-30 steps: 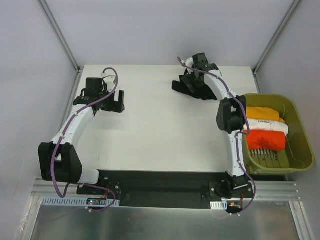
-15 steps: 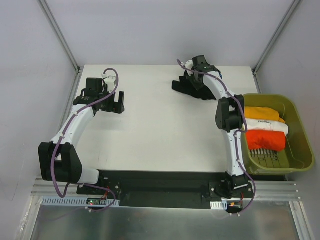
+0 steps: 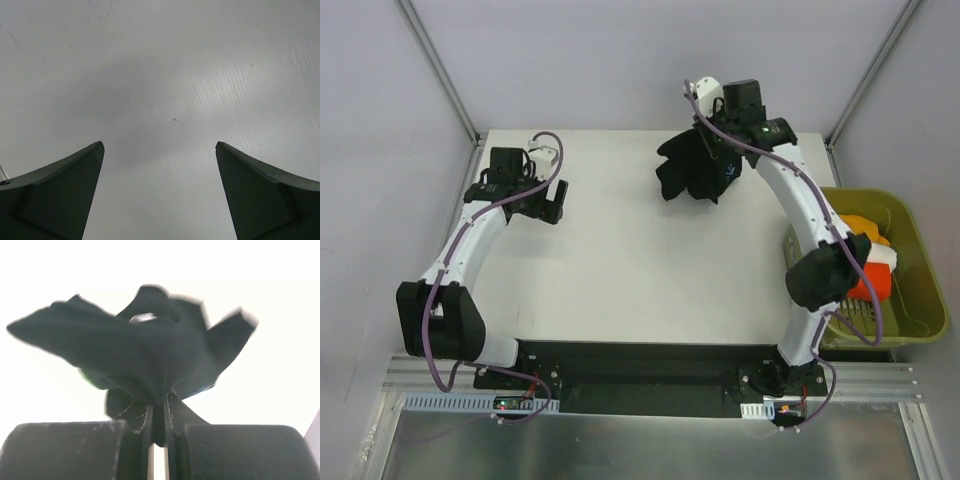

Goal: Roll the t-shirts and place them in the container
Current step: Place the T-shirt at the center of the board.

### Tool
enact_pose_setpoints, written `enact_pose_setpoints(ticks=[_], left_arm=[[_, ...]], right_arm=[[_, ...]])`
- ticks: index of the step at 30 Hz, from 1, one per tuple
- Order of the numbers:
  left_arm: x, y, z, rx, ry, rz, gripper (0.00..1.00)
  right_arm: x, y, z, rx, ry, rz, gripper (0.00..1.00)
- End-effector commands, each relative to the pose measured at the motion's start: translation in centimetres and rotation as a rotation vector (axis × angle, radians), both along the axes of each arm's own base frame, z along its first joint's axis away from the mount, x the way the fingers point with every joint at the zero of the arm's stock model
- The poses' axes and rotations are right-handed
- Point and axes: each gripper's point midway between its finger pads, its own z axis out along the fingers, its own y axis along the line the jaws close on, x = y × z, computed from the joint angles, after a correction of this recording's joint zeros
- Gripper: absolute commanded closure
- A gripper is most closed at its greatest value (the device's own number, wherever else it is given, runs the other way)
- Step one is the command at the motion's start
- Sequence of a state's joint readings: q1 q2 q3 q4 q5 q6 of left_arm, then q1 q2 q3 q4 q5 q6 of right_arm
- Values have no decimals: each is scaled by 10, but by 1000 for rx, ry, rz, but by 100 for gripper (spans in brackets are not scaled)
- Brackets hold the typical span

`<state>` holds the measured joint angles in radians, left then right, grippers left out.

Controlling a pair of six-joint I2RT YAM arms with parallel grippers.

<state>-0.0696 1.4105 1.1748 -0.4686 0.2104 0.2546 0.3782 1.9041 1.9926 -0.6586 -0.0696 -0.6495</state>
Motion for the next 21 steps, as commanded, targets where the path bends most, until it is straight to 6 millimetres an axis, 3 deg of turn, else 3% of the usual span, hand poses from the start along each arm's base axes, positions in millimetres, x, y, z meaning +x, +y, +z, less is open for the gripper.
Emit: enact_pose_setpoints(ticks=[1,3,4,7,9,13,14,16,17,19,21], left_arm=[[15,19,34,32,-79,13,6],[14,9,54,-54,-113,-1,6],[13,17,60,-80,-122,33,6],[-6,-2,74,-161,-153,-34,5],[-23,-13,78,-222,-156,-61,4],[-52,-31,69,-325,-113,-97,3],[-62,-33,60,-338,-89,-99,3],[-70,-37,51,-355,-66,-108,3],[-75,-37,40,-355,-43,-103,3],[-78,-36,31,-352,-19,-95,4],[-77,-34,27,-349,0,-81,3]], right_arm=[[-47,23,116,207,-166,27,99],[-64,25,140,218,-212,32,99],[-76,24,159,219,-262,16,99],[-94,13,170,216,-258,-55,99],[-111,7,151,168,-185,-59,99],[-132,-6,91,133,-25,-145,99],[-140,-11,63,93,31,-148,99],[-139,-33,33,38,85,-251,99],[-142,-44,7,20,161,-295,99],[-137,-73,-24,127,326,-440,63],[-130,-86,-36,201,420,-476,33]])
